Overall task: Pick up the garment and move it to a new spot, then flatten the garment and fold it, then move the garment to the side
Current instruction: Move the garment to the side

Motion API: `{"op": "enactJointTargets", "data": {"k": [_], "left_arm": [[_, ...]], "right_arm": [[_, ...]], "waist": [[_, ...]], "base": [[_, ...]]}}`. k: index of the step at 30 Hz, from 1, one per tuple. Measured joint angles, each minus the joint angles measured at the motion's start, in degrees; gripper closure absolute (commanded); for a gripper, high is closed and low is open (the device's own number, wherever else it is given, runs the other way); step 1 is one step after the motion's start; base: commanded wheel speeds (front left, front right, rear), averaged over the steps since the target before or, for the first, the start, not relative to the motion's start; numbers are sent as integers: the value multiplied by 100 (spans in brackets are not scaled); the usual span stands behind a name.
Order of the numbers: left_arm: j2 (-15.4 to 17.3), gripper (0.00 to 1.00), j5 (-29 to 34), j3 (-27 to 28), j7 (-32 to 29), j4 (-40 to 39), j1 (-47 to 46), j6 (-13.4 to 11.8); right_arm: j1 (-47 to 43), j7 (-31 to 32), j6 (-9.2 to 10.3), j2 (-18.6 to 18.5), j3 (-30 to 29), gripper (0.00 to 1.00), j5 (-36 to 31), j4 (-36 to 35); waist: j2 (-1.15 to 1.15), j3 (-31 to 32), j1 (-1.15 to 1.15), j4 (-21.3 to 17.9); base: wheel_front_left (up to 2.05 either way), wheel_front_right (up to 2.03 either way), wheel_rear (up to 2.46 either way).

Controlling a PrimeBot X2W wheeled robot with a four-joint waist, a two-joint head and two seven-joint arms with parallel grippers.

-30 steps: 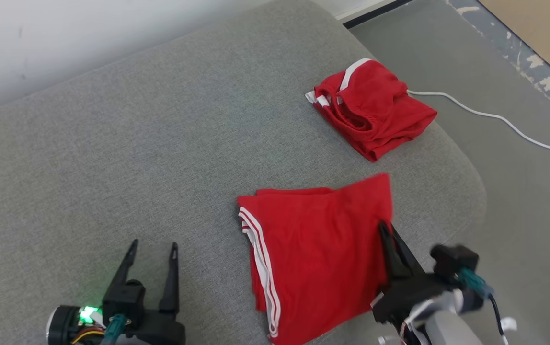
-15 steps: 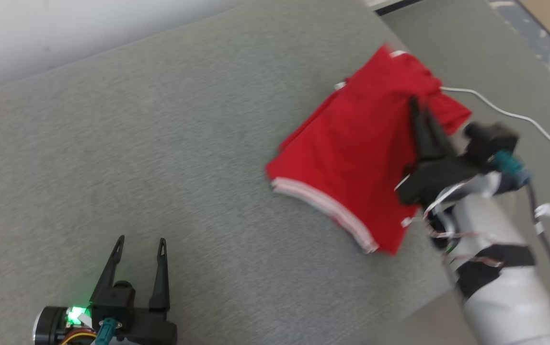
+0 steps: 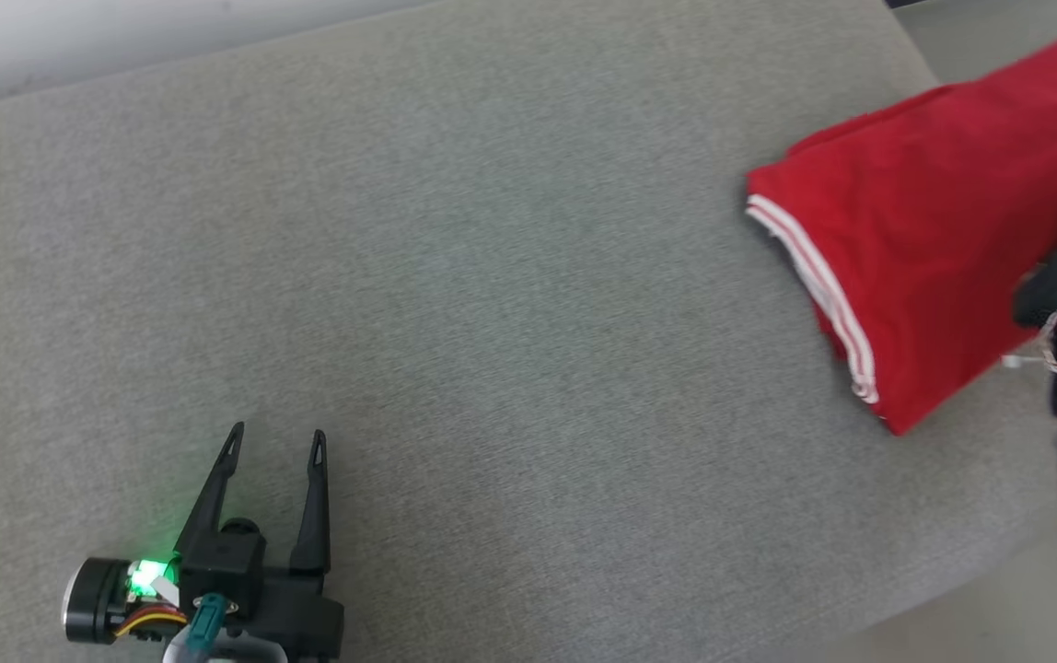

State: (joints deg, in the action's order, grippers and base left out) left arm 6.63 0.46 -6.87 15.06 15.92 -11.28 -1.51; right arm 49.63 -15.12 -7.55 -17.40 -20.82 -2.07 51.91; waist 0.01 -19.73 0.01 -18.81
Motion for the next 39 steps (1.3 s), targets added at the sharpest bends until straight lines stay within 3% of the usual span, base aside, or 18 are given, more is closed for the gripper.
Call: {"op": "enactJointTargets", "data": {"k": [4,5,6,7,8,11,16,19,27,33,39], "left_arm": [[54,0,5,-36,0,-15,-59,-9],[69,0,4,-42,1,-21,-61,-12],[80,0,4,-45,1,-29,-64,-27],[86,0,4,-53,1,-34,-67,-47],[86,0,4,-60,1,-36,-73,-55],[105,0,-12,-66,0,-31,-73,-101],[105,0,-48,-49,0,-26,-49,-136],[98,0,-83,-21,0,-32,-12,-160],[40,0,-212,143,-1,-83,197,-229],[-33,0,-257,283,-1,-129,330,-227],[-129,0,-277,378,0,-118,517,-201]], "right_arm": [[3,1,0,-82,-723,100,-615,102],[8,1,0,-89,-905,90,-756,133],[12,1,0,-99,-1116,35,-928,179],[10,1,0,-102,-1302,35,-1067,185],[8,1,0,-120,-1466,0,-1252,178],[-12,0,0,-125,-2158,0,-1800,74],[-2,0,0,114,-2268,0,-1960,-198],[-39,0,0,332,-1869,0,-1724,-505],[-1039,0,0,962,-77,0,-448,-1572],[-1842,-1,0,1132,1025,0,290,-2091],[-2531,0,0,1285,1773,0,824,-2170]], "waist": [[0,-70,0,135],[0,-82,0,159],[0,-91,0,178],[0,-95,0,194],[0,-95,0,208],[0,-34,0,239],[0,57,0,255],[0,148,0,258],[-1,453,-1,327],[-1,642,-1,507],[-1,802,-1,753]], "base": [[0,0,0],[0,0,0],[0,0,0],[0,0,0],[0,0,0],[0,0,0],[0,0,0],[0,0,0],[0,0,0],[0,0,0],[0,0,0]]}}
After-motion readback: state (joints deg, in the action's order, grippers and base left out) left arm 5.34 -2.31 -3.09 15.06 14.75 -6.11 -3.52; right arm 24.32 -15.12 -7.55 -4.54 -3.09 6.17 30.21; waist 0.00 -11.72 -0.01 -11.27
